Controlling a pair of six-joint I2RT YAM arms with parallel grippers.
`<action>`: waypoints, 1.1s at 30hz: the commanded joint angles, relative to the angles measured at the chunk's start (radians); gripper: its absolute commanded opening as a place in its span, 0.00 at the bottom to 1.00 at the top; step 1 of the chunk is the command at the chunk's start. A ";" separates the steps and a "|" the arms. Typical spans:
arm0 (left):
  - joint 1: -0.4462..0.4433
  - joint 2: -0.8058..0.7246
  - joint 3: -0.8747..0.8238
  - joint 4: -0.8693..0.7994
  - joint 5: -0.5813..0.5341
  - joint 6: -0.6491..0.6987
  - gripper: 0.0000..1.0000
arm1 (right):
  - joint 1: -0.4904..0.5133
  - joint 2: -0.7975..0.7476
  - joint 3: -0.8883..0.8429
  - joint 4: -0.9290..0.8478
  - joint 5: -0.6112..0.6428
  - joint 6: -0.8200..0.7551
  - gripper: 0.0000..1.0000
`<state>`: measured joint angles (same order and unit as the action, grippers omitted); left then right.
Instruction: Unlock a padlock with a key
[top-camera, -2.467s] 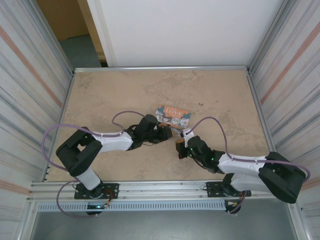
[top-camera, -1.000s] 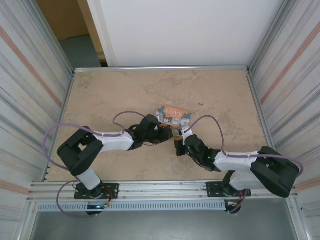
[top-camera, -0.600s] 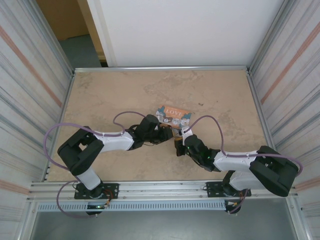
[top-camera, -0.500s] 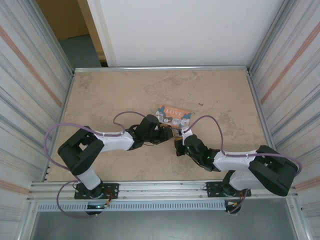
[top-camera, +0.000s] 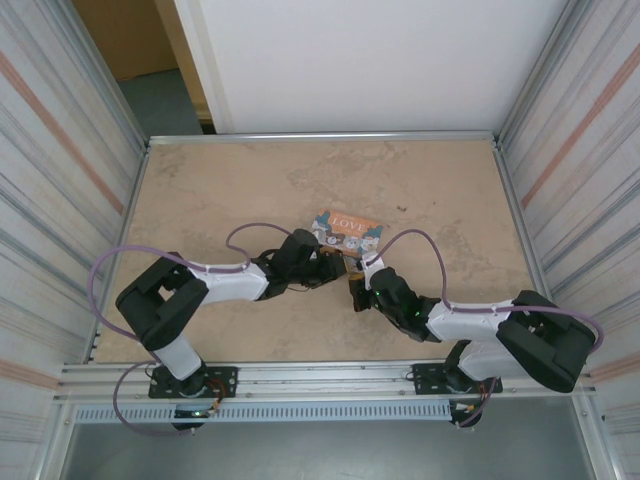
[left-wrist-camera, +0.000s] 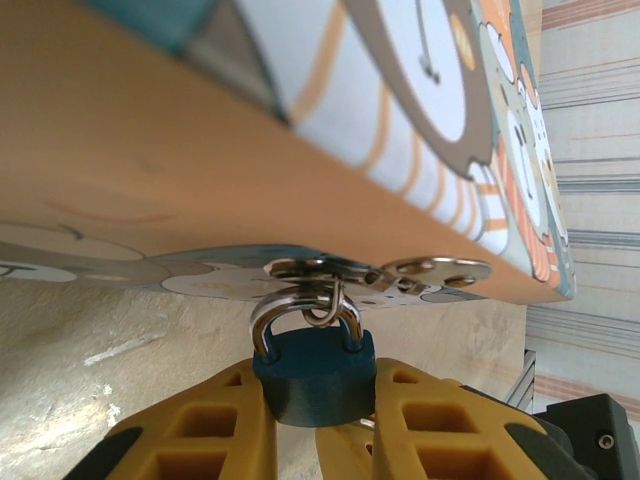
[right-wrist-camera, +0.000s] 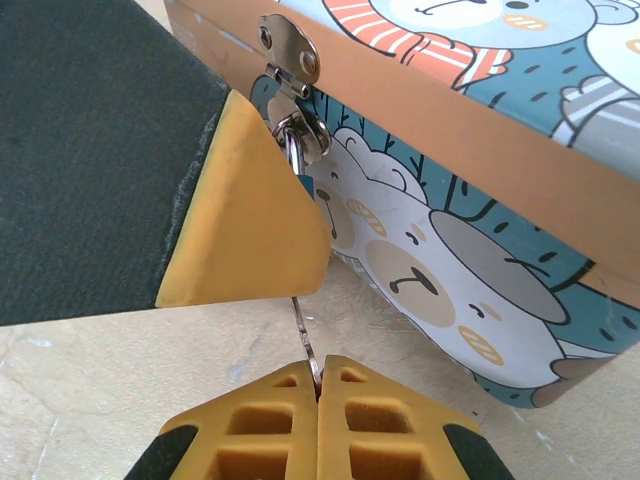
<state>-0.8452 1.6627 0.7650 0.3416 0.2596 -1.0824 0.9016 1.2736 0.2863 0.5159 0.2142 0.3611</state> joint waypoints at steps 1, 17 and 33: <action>-0.031 -0.015 0.021 0.028 0.041 -0.016 0.22 | -0.020 -0.026 0.037 0.080 0.029 -0.069 0.00; -0.035 -0.015 0.012 0.042 0.030 -0.030 0.22 | -0.123 0.020 0.075 0.167 -0.343 0.054 0.00; -0.046 -0.011 0.006 0.061 0.035 -0.057 0.22 | -0.131 0.021 0.095 0.224 -0.317 0.049 0.00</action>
<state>-0.8474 1.6627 0.7647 0.3515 0.2211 -1.1229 0.7650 1.3087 0.3027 0.5617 -0.0540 0.4107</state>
